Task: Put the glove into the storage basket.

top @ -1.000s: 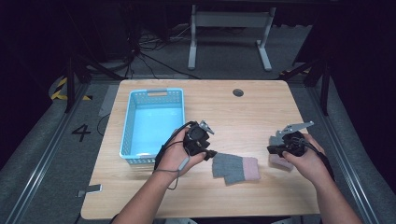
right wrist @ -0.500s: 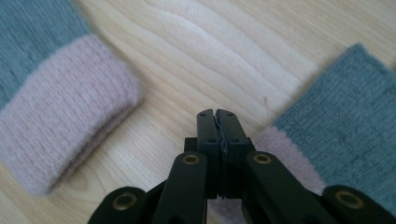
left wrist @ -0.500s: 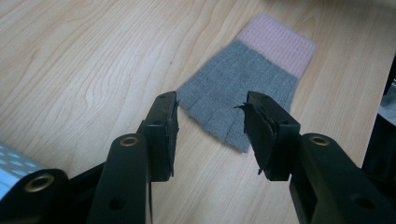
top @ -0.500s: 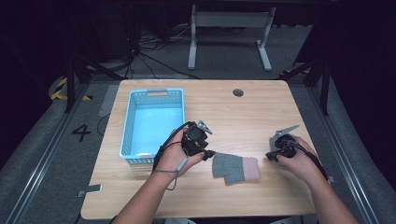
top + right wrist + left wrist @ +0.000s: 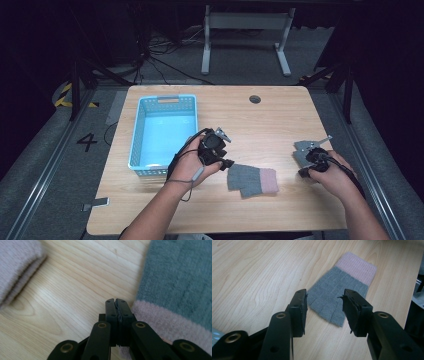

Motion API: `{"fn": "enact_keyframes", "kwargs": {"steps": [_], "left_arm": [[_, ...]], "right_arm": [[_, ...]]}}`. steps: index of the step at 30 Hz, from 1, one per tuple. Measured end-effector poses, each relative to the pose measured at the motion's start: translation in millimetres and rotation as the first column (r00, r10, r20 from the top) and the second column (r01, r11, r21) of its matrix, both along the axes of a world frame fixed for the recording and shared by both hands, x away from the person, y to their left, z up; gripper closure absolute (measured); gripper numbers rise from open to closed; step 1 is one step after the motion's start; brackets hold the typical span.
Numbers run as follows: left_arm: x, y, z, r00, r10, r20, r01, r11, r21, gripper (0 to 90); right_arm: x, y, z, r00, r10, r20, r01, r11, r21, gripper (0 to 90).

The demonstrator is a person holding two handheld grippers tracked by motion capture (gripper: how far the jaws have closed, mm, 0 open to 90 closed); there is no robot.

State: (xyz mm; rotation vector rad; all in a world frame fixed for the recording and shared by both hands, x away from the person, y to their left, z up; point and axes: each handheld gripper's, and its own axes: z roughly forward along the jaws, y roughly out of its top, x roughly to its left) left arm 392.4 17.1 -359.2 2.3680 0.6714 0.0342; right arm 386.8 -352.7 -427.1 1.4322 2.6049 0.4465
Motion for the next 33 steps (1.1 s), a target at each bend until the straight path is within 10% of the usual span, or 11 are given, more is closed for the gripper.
{"fn": "enact_keyframes", "kwargs": {"steps": [9, 16, 25, 33], "left_arm": [[-0.5, 3.1, 0.5, 1.0, 0.003, 0.001, -0.003, 1.0, 0.002, 55.3], [-2.0, 3.9, -1.0, 0.9999, 0.012, -0.003, -0.012, 0.9999, 0.003, 55.2], [-1.1, 4.2, -4.6, 0.9997, 0.021, -0.013, -0.02, 0.9997, 0.012, 55.2], [-1.9, 6.1, -5.9, 0.9996, 0.023, -0.015, -0.023, 0.9996, 0.018, 54.9]], "right_arm": [[-1.1, -0.9, 17.8, 0.9968, 0.0, 0.08, -0.008, 0.996, 0.092, 84.0], [-0.6, -16.5, 37.8, 0.958, -0.151, 0.244, 0.1, 0.973, 0.209, 72.4], [18.1, -44.7, 27.3, 0.9256, -0.276, 0.259, 0.228, 0.953, 0.201, 63.0], [27.7, -54.0, 10.1, 0.9203, -0.314, 0.233, 0.283, 0.946, 0.159, 59.2]]}}
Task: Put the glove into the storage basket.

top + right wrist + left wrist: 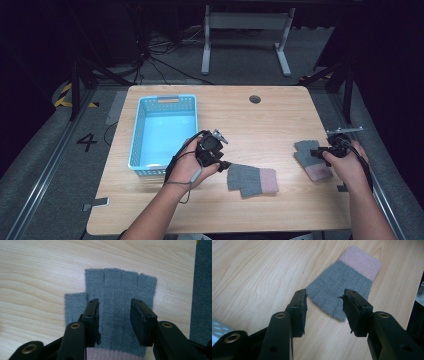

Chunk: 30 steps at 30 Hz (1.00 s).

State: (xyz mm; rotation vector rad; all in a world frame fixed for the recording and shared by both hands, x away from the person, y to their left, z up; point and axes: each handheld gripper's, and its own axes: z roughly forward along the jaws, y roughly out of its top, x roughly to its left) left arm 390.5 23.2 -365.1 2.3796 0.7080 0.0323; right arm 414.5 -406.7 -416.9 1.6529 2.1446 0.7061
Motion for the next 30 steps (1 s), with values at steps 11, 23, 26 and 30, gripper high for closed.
{"fn": "enact_keyframes", "kwargs": {"steps": [11, 23, 26, 30], "left_arm": [[0.2, 0.3, -0.4, 1.0, 0.001, 0.002, -0.001, 1.0, 0.003, 54.7], [-0.7, -1.3, -1.2, 1.0, -0.001, -0.001, 0.001, 1.0, 0.008, 54.4], [-0.7, -2.0, -1.7, 1.0, 0.001, -0.002, -0.001, 1.0, 0.007, 54.3], [0.0, -1.4, -1.6, 1.0, -0.001, -0.003, 0.001, 1.0, 0.006, 54.3]], "right_arm": [[5.6, 5.6, -13.9, 0.9972, -0.023, -0.071, 0.021, 0.999, -0.033, 57.8], [6.5, 11.5, -13.2, 0.9951, -0.029, -0.095, 0.024, 0.999, -0.048, 77.4], [6.5, 9.9, -13.3, 0.9957, -0.02, -0.091, 0.017, 0.999, -0.032, 82.1], [5.8, 9.0, -10.2, 0.9965, -0.001, -0.084, -0.001, 1.0, -0.018, 85.9]]}}
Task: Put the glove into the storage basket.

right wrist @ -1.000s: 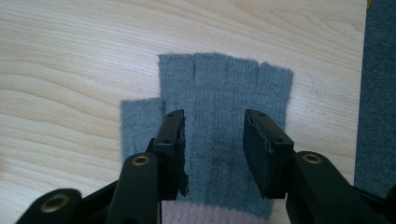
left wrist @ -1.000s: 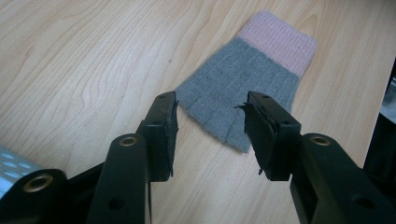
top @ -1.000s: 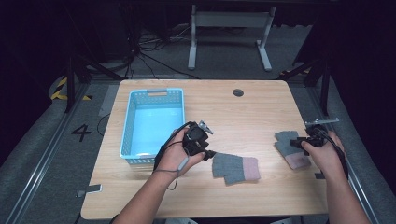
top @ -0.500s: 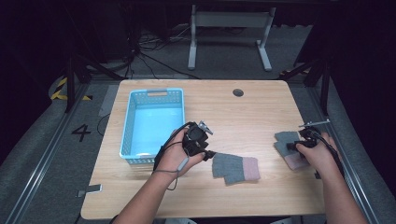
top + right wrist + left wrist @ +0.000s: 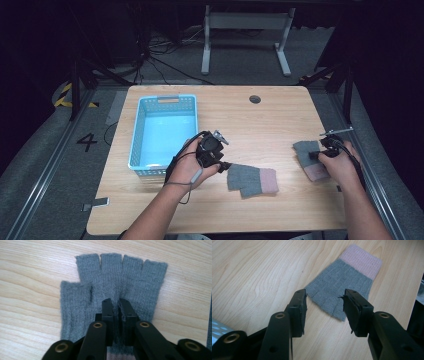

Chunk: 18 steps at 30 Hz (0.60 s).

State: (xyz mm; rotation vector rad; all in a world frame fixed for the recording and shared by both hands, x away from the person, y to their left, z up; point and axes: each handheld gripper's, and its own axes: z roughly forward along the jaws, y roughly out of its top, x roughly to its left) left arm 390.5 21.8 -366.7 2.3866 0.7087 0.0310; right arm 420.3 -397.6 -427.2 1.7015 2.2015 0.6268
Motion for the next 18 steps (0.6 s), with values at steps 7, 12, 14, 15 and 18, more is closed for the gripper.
{"fn": "enact_keyframes", "kwargs": {"steps": [7, 12, 14, 15, 18], "left_arm": [[0.0, 1.8, 1.8, 1.0, 0.002, 0.005, -0.002, 1.0, -0.006, 54.4], [-0.2, 2.0, 2.3, 1.0, 0.002, 0.005, -0.002, 1.0, -0.006, 54.4], [-0.9, 2.9, 2.4, 1.0, 0.006, 0.008, -0.006, 1.0, -0.007, 54.4], [-1.3, 3.5, 2.4, 0.9999, 0.007, 0.008, -0.007, 1.0, -0.005, 54.4], [-2.5, 4.7, 2.6, 0.9999, 0.012, 0.006, -0.012, 0.9999, -0.009, 54.4]], "right_arm": [[-8.2, 9.3, 18.9, 0.9964, 0.066, 0.053, -0.067, 0.997, 0.031, 86.2], [-17.4, 27.2, 38.1, 0.9842, 0.143, 0.105, -0.15, 0.987, 0.065, 86.1], [-21.1, 35.2, 46.5, 0.9761, 0.178, 0.125, -0.187, 0.98, 0.068, 86.0], [-22.9, 39.2, 50.6, 0.9719, 0.192, 0.137, -0.203, 0.977, 0.072, 86.0], [-27.4, 51.6, 61.3, 0.9561, 0.248, 0.155, -0.262, 0.963, 0.071, 85.9]]}}
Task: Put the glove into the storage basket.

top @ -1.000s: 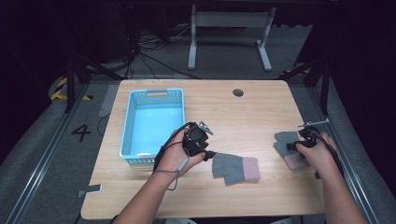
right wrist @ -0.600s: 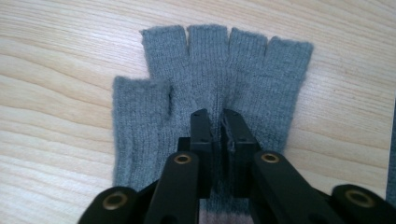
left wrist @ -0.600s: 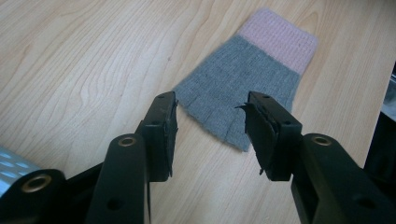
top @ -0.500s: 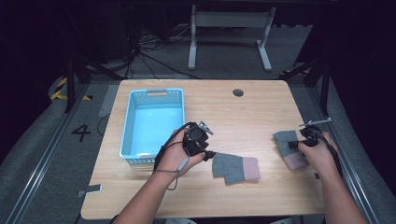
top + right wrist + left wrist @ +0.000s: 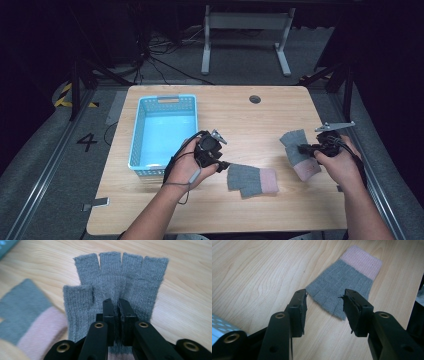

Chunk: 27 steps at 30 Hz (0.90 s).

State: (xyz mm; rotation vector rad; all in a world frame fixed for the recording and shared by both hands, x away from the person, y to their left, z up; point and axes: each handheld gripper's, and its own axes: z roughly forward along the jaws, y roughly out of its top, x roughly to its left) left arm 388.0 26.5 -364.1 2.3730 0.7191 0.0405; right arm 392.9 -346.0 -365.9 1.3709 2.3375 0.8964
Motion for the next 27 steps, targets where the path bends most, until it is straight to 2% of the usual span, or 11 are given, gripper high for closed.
{"fn": "enact_keyframes", "kwargs": {"steps": [3, 6, 9, 13, 17, 20, 23, 27], "left_arm": [[-1.0, 1.6, -0.3, 1.0, 0.003, 0.0, -0.003, 1.0, 0.001, 54.3], [-2.4, 4.5, -0.2, 0.9999, 0.012, 0.0, -0.012, 0.9999, 0.002, 54.3], [-4.7, 8.2, 0.5, 0.9997, 0.023, 0.001, -0.023, 0.9997, 0.002, 54.3], [-7.8, 12.7, 0.6, 0.9995, 0.033, 0.002, -0.033, 0.9995, 0.001, 54.3], [-10.4, 17.6, -0.3, 0.9992, 0.041, -0.003, -0.041, 0.9992, 0.003, 54.3], [-11.2, 21.7, -0.6, 0.9991, 0.04, -0.018, -0.04, 0.9991, -0.012, 56.9], [-11.8, 23.2, -1.4, 0.9987, 0.04, -0.032, -0.04, 0.999, -0.019, 58.5], [-13.2, 22.2, -3.5, 0.9988, 0.033, -0.035, -0.034, 0.9994, -0.003, 59.7]], "right_arm": [[-4.0, 13.3, 6.7, 0.9971, 0.076, 0.005, -0.076, 0.997, 0.027, 85.8], [-7.3, 26.6, 11.5, 0.9892, 0.146, 0.01, -0.146, 0.989, 0.024, 85.8], [-10.2, 38.9, 15.9, 0.9789, 0.204, 0.014, -0.204, 0.979, 0.02, 85.8], [-12.5, 53.5, 18.9, 0.9601, 0.28, 0.008, -0.28, 0.96, 0.013, 85.7], [-12.8, 67.4, 19.0, 0.9344, 0.356, 0.003, -0.356, 0.934, 0.003, 85.6], [-11.7, 77.3, 15.7, 0.902, 0.432, -0.001, -0.432, 0.902, 0.001, 85.6], [-10.8, 86.6, 11.0, 0.8766, 0.481, -0.023, -0.481, 0.877, -0.006, 85.5], [-9.9, 98.2, 3.0, 0.8564, 0.514, -0.051, -0.515, 0.857, -0.013, 85.5]]}}
